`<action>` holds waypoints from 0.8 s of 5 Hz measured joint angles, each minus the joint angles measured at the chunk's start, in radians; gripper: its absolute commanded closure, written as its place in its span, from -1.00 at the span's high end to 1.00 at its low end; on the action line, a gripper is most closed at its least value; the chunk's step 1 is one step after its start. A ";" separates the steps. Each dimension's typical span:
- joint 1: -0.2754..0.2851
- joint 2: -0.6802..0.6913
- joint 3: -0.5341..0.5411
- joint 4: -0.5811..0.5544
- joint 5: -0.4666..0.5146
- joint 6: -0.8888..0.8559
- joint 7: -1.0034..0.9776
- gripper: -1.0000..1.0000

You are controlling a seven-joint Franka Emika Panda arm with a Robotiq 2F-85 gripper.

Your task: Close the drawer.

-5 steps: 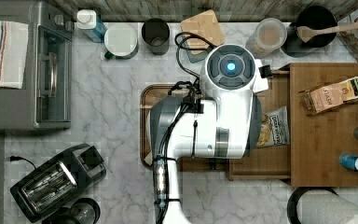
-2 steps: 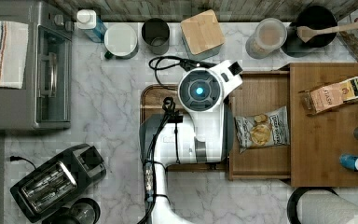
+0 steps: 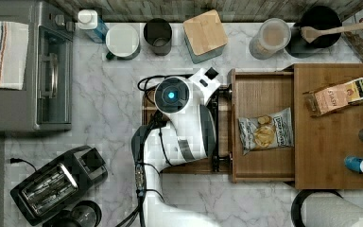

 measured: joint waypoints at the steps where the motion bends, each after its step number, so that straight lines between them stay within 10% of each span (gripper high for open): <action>1: 0.009 0.060 -0.001 -0.002 -0.022 0.000 0.010 -1.00; 4: 0.001 0.113 -0.017 -0.016 -0.071 0.018 0.000 -1.00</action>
